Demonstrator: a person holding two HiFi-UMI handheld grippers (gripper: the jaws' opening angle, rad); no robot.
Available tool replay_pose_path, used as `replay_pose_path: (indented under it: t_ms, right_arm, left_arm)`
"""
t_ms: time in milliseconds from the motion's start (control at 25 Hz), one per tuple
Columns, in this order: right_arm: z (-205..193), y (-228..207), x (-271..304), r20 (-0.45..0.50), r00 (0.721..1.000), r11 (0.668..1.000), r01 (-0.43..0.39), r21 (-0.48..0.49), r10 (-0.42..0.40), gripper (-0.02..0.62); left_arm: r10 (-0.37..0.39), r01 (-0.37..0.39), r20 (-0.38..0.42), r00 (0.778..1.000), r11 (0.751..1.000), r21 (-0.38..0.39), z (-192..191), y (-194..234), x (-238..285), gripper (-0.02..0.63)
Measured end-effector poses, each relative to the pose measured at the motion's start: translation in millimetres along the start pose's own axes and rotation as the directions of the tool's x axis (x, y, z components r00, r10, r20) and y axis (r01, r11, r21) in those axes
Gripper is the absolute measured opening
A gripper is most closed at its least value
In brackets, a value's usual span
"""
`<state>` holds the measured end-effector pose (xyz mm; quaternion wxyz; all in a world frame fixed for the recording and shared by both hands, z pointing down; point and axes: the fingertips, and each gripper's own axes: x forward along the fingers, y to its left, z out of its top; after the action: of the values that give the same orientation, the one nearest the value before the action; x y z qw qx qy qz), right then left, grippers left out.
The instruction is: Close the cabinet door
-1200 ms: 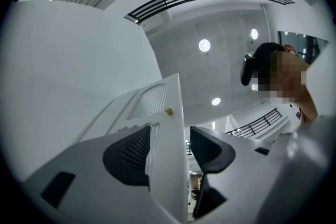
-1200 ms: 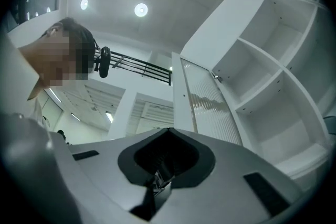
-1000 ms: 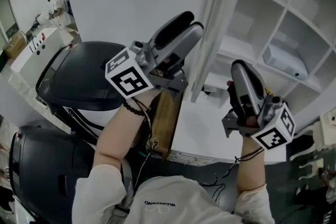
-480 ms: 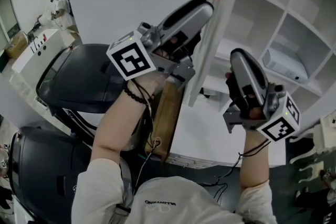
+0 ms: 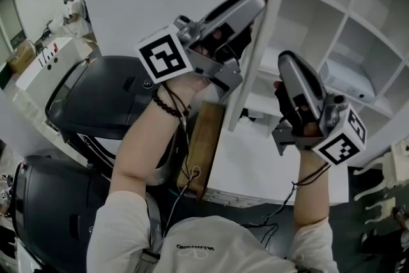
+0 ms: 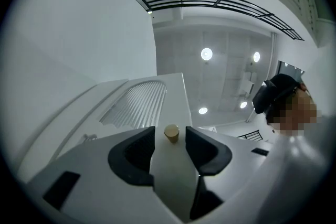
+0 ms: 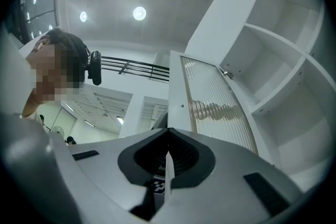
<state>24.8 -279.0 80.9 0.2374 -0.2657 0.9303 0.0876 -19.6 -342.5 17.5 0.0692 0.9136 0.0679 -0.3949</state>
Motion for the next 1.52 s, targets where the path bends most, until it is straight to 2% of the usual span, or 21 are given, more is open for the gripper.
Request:
replay_pose_path:
  t_ms: [440,600,880,1240,1520]
  right_arm:
    - [-1,-3,-4,0.013,1.0,1.0,0.009,0.011,-0.009,0.009]
    - [-1,-4,-5,0.016,1.0,1.0,0.014,0.003,-0.014,0.009]
    - [-2,-7,-10,0.013,0.999,0.999,0.04,-0.011,-0.04,0.009]
    - [6,-13,-26,-0.011,0.996,0.993,0.087,-0.083,-0.089,0.009]
    - [6,-24,-47,-0.023,0.988,0.984,0.149,-0.1,-0.152,0.009]
  left_arm:
    - [-0.023,0.023,0.007,1.0,0.999,-0.035,1,1,3,0.138]
    - [-0.043,0.043,-0.006,0.999,0.999,-0.009,0,-5,3,0.084]
    - [-0.029,0.029,-0.008,1.0,1.0,0.002,0,-3,3,0.08]
    - [0.007,-0.005,-0.036,0.999,0.998,0.058,-17,-7,22,0.078]
    - [0.044,-0.033,-0.07,0.997,0.988,0.149,-32,-10,36,0.077]
